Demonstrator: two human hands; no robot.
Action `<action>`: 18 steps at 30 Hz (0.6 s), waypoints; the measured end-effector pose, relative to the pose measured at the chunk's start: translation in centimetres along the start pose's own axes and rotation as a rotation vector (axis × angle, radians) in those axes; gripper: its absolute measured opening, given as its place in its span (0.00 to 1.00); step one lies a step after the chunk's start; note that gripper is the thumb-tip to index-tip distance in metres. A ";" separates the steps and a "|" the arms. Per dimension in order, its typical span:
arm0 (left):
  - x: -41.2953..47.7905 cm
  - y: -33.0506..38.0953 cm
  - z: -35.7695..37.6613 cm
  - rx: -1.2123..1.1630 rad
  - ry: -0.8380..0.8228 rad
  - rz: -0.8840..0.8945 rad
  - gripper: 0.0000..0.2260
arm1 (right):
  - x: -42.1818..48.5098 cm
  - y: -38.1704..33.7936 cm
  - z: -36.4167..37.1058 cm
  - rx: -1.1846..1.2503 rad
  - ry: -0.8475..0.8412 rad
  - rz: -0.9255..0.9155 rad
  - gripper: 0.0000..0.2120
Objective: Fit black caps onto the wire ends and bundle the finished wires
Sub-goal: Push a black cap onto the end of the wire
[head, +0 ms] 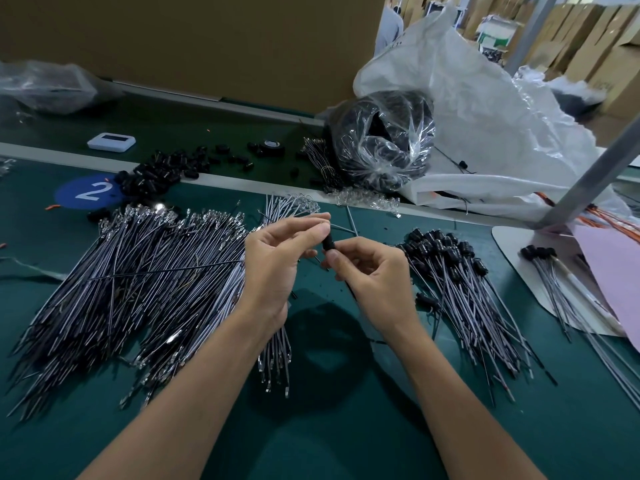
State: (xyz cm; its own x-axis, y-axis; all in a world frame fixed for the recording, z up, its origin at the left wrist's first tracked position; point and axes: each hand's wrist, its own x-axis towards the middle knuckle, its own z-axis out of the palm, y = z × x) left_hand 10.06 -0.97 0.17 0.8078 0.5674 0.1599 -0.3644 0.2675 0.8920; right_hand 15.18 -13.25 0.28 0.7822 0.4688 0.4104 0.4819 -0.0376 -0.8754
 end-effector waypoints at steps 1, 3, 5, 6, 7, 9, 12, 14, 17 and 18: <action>0.0 0.0 0.0 -0.012 -0.012 -0.014 0.06 | 0.0 0.1 0.1 -0.008 -0.006 -0.004 0.06; 0.0 0.0 0.0 -0.064 -0.077 -0.056 0.03 | 0.1 0.3 0.1 -0.019 0.005 -0.017 0.07; -0.1 -0.2 0.1 -0.098 -0.172 -0.089 0.07 | 0.2 0.5 -0.1 -0.006 0.038 -0.025 0.06; -0.2 -0.3 0.2 -0.079 -0.207 -0.100 0.11 | 0.3 0.6 -0.2 0.001 0.054 -0.028 0.07; -0.2 -0.4 0.4 -0.045 -0.225 -0.108 0.14 | 0.3 0.6 -0.2 0.001 0.067 -0.032 0.09; -0.3 -0.5 0.6 -0.001 -0.230 -0.103 0.14 | 0.4 0.7 -0.2 0.002 0.076 -0.045 0.12; -0.3 -0.5 0.6 -0.014 -0.193 -0.033 0.11 | 0.4 0.8 0.0 0.023 0.056 -0.059 0.11; -0.3 -0.5 0.6 -0.005 -0.172 0.026 0.10 | 0.4 0.9 0.1 0.022 0.046 -0.062 0.09; -0.5 -0.5 1.0 -0.020 -0.166 0.081 0.09 | 0.4 1.0 0.2 0.035 0.041 -0.070 0.09; -0.6 -0.5 1.1 -0.029 -0.161 0.093 0.08 | 0.3 1.0 0.2 0.049 0.036 -0.073 0.09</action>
State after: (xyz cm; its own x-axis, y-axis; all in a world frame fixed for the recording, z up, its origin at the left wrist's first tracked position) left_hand 10.27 -2.28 0.03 0.8331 0.4593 0.3083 -0.4520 0.2437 0.8581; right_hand 15.82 -12.93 -0.48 0.7598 0.4366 0.4818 0.5189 0.0394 -0.8539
